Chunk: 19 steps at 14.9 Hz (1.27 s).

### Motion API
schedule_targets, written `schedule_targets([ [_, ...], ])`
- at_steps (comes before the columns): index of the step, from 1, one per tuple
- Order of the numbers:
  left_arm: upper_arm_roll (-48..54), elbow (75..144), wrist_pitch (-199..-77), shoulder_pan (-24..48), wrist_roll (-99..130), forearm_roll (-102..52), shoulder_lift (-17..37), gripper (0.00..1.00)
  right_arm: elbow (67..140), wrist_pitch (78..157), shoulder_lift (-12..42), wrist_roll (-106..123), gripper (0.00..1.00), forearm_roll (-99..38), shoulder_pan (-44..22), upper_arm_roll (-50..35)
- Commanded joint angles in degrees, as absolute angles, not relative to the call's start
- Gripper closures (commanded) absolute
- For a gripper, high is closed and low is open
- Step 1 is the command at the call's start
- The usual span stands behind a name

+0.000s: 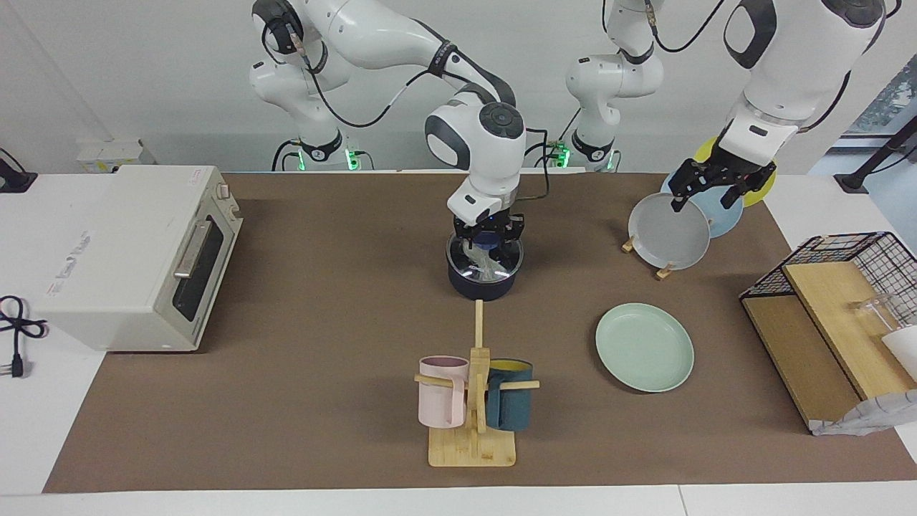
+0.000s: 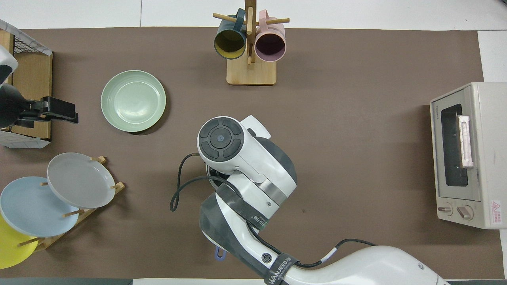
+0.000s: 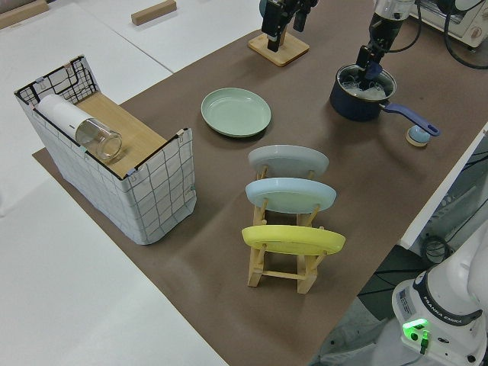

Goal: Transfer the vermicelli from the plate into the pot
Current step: 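Lower the glass lid onto the saucepan with the right gripper and release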

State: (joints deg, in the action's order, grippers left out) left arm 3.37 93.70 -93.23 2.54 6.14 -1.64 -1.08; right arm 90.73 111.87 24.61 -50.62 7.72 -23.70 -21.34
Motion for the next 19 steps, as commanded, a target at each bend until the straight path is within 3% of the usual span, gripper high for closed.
schedule_targets([
  [1, 2.29, 94.92, -92.73, 3.96, 6.15, -0.62, -2.20, 0.00, 92.81, 115.13, 23.91, -52.12, 0.38, 9.31, -22.94, -22.32],
  [2, 2.37, 94.92, -92.64, 3.96, 6.15, -0.62, -2.28, 0.00, 93.42, 115.75, 23.91, -52.21, 0.36, 9.40, -22.94, -22.32],
  [3, 2.55, 94.92, -92.64, 3.87, 6.24, -0.62, -2.37, 0.00, 93.43, 115.75, 23.91, -52.21, 0.27, 9.40, -22.94, -22.32],
  [5, 2.90, 95.01, -92.99, 3.17, 6.07, -0.62, -2.64, 0.00, 93.25, 115.58, 23.91, -52.38, 0.00, 9.32, -22.85, -22.32],
  [9, 2.81, 95.36, -92.90, 3.34, 5.54, -0.62, -2.81, 0.00, 90.10, 114.79, 23.38, -51.07, 0.00, 9.58, -21.28, -22.24],
  [13, 2.81, 95.45, -93.34, 3.25, 5.45, -0.62, -2.81, 0.00, 89.65, 109.62, 17.51, -37.40, 0.00, 8.00, -15.48, -20.40],
  [19, 2.72, 95.45, -92.81, 3.16, 5.71, -0.62, -2.81, 0.00, 90.44, 97.67, 9.15, -11.12, 0.00, -1.41, -13.89, -2.40],
])
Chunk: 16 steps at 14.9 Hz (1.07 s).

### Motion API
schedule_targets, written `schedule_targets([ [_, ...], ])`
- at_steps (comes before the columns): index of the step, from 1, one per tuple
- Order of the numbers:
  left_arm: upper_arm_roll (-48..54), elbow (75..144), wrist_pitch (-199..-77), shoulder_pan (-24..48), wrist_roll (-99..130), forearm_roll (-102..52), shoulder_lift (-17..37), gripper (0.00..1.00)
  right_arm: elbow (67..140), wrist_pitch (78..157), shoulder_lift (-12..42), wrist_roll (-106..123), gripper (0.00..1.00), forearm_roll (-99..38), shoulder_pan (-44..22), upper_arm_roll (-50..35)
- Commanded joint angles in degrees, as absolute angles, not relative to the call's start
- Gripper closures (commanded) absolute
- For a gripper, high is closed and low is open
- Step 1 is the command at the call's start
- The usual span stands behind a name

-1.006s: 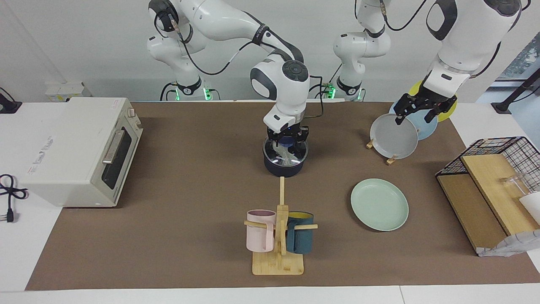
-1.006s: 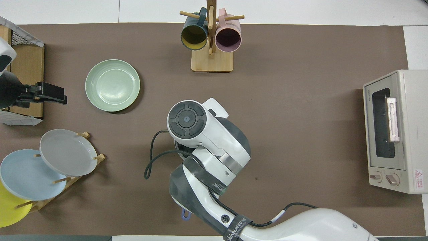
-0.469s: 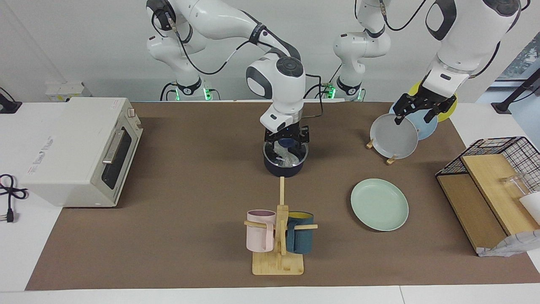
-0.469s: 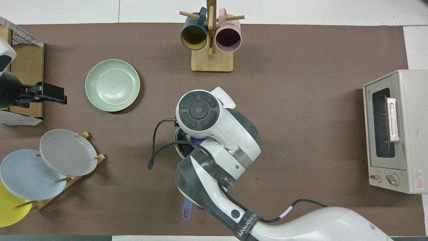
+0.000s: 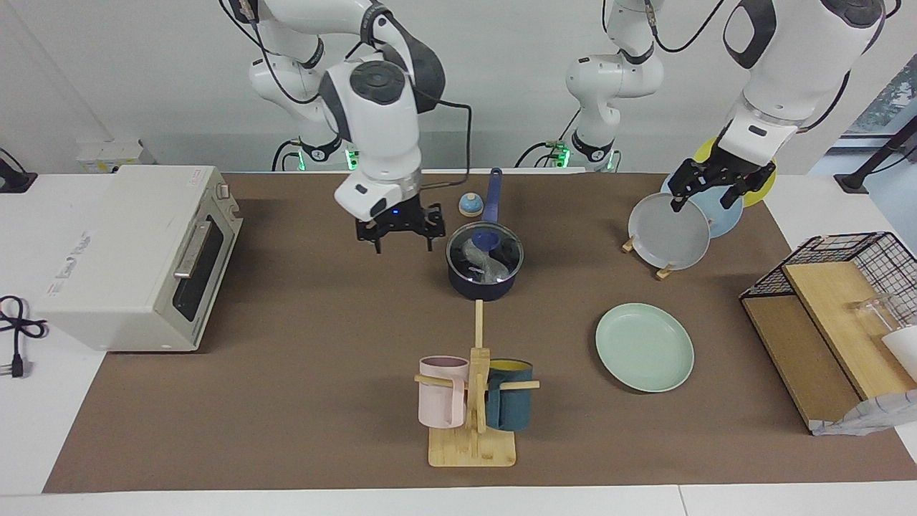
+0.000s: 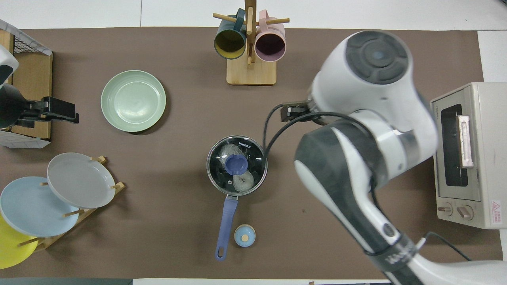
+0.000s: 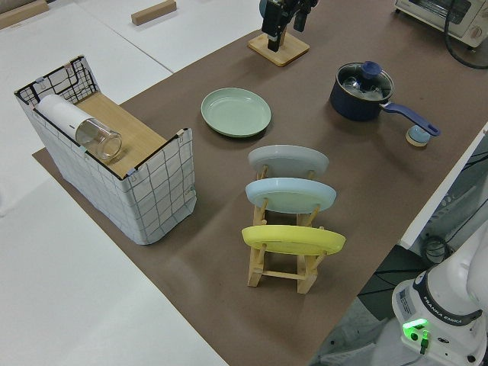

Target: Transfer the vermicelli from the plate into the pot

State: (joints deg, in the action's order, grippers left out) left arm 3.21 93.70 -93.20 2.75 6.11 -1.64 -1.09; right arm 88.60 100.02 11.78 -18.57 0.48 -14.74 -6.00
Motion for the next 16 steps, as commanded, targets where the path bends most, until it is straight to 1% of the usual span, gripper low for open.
schedule_targets([
  [1, 2.72, 95.45, -92.81, 3.16, 5.80, -0.62, -2.81, 0.00, 90.53, 95.91, 8.27, -9.33, 0.00, -1.41, -13.54, -0.11],
  [3, 2.55, 95.54, -91.85, 3.08, 5.89, -0.62, -2.90, 0.00, 91.75, 92.91, 5.38, -8.18, 0.00, -1.41, -11.18, 1.05],
  [5, 2.46, 95.45, -89.83, 2.99, 5.89, -0.62, -3.07, 0.00, 94.56, 91.77, 2.12, -7.21, 0.00, -0.80, -10.20, 2.80],
  [8, 2.46, 95.45, -88.07, 3.08, 5.98, -0.44, -3.34, 0.00, 95.45, 91.06, 1.67, -6.68, 0.00, -0.88, -10.02, 6.23],
  [11, 2.46, 95.45, -88.15, 2.99, 5.89, -0.44, -3.34, 0.00, 99.39, 92.28, -0.87, 1.99, 0.00, -0.88, -9.67, 7.64],
  [13, 2.46, 95.45, -88.68, 2.99, 5.89, -0.53, -3.34, 0.00, 99.06, 92.72, -0.62, 3.07, 0.00, -0.18, -9.58, 8.52],
  [14, 2.46, 95.45, -88.68, 2.99, 5.89, -0.44, -3.25, 0.00, 98.97, 94.38, -0.35, 3.16, 0.00, 1.65, -9.58, 8.44],
  [16, 2.46, 95.45, -88.68, 2.99, 5.89, -0.53, -3.25, 0.00, 97.74, 94.22, 0.96, 3.25, 0.00, 4.39, -9.14, 8.26],
])
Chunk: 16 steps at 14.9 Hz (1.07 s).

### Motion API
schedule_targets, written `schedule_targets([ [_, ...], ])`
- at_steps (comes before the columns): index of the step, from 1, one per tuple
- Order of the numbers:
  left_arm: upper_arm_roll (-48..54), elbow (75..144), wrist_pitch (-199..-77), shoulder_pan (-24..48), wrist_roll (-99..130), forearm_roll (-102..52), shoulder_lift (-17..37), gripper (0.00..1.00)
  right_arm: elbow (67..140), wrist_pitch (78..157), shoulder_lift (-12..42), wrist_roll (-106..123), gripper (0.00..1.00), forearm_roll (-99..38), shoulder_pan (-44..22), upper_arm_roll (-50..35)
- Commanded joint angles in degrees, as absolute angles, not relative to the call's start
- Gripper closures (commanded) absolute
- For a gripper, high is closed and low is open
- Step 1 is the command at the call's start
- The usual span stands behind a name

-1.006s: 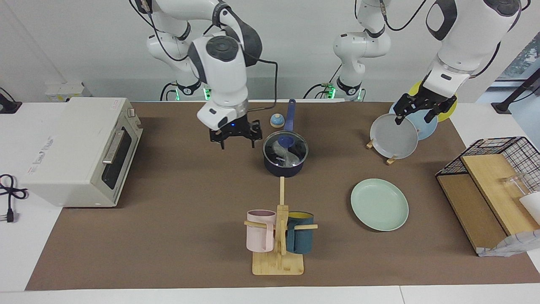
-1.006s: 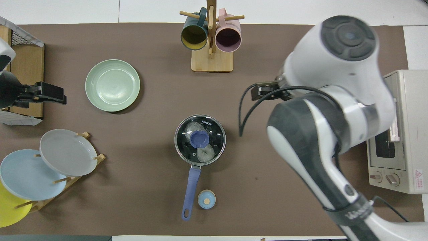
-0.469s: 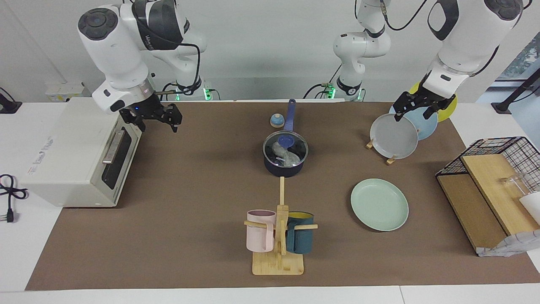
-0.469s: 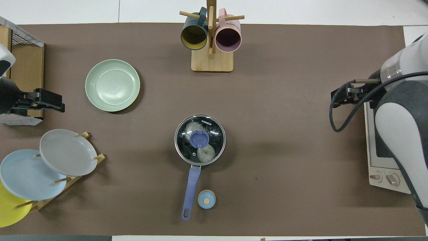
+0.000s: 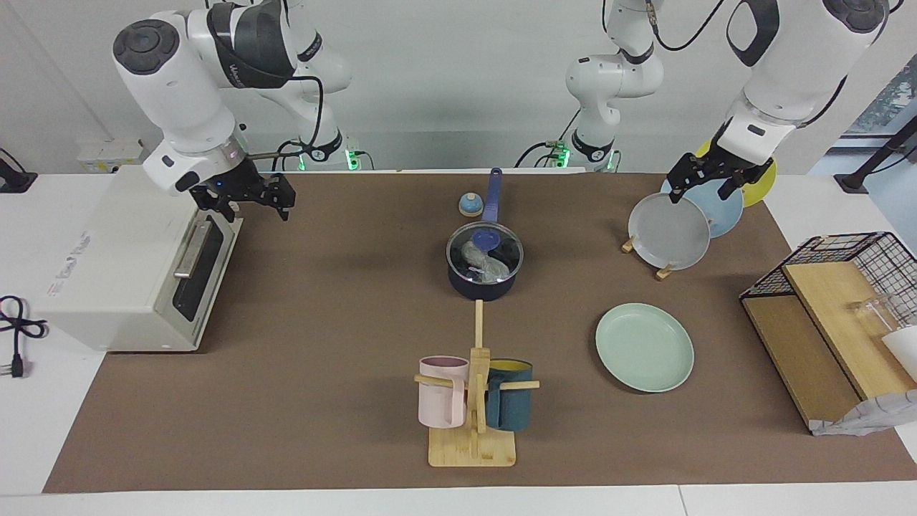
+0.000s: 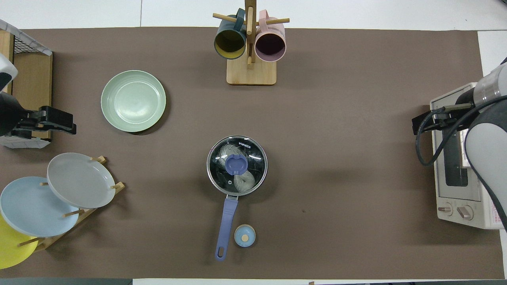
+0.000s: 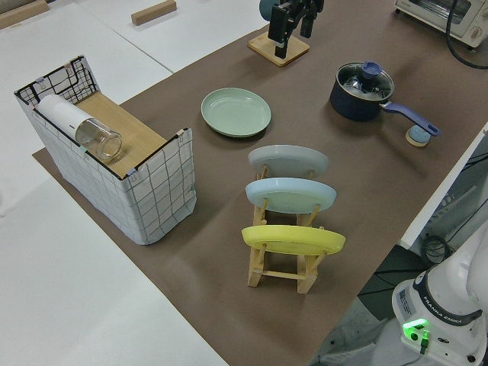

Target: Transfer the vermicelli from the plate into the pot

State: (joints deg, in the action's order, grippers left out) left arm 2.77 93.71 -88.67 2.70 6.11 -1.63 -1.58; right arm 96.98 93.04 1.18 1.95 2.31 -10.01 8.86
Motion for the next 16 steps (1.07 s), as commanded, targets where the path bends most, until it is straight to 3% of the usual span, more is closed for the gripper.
schedule_targets([
  [1, 2.46, 95.45, -88.68, 2.99, 5.89, -0.53, -3.25, 0.00, 97.39, 93.35, 1.14, 3.34, 0.00, 4.22, -8.53, 8.17],
  [16, 2.46, 95.45, -88.68, 2.99, 5.89, -0.53, -3.34, 0.00, 96.77, 90.09, 0.09, 5.62, 0.00, 3.52, -7.56, 9.49],
])
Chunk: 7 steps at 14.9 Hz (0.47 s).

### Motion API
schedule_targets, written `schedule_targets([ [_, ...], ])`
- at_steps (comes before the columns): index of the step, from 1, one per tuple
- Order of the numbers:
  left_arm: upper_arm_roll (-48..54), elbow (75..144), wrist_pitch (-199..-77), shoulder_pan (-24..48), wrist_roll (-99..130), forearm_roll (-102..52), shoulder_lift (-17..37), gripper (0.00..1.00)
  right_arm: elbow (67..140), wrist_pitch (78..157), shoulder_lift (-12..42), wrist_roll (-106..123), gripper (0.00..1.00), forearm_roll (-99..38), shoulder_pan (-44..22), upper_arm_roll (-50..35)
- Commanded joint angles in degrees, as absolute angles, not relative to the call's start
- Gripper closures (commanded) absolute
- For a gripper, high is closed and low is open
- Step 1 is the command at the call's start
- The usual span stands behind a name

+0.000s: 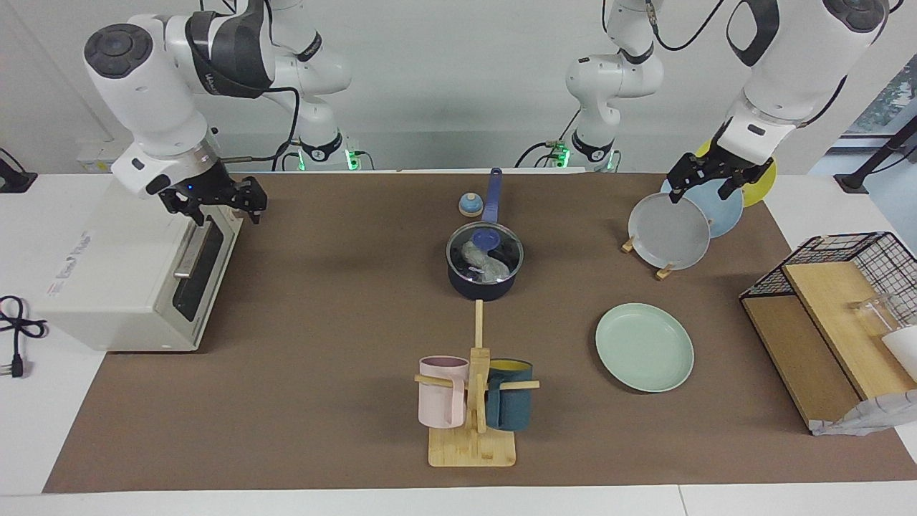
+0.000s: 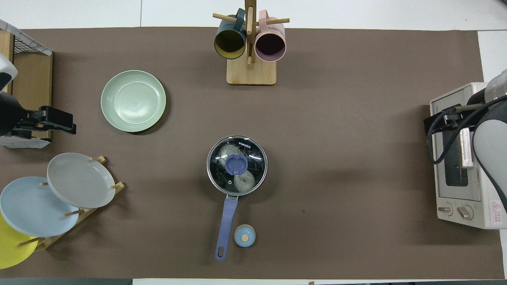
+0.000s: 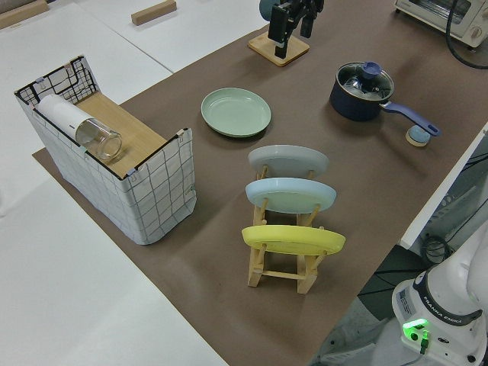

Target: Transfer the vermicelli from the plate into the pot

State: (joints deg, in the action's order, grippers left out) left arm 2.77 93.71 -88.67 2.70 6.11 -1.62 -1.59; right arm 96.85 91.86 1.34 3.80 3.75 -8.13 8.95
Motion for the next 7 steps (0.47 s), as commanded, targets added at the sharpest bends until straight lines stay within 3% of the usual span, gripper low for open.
schedule_targets([
  [1, 2.46, 95.45, -88.68, 2.99, 5.89, -0.44, -3.25, 0.00, 96.77, 89.22, 0.00, 5.62, 0.00, 3.52, -7.65, 9.93],
  [7, 2.46, 95.45, -88.68, 2.99, 5.89, -0.53, -3.34, 0.00, 92.73, 88.07, 0.61, 5.10, 0.00, 3.34, -7.65, 9.32],
])
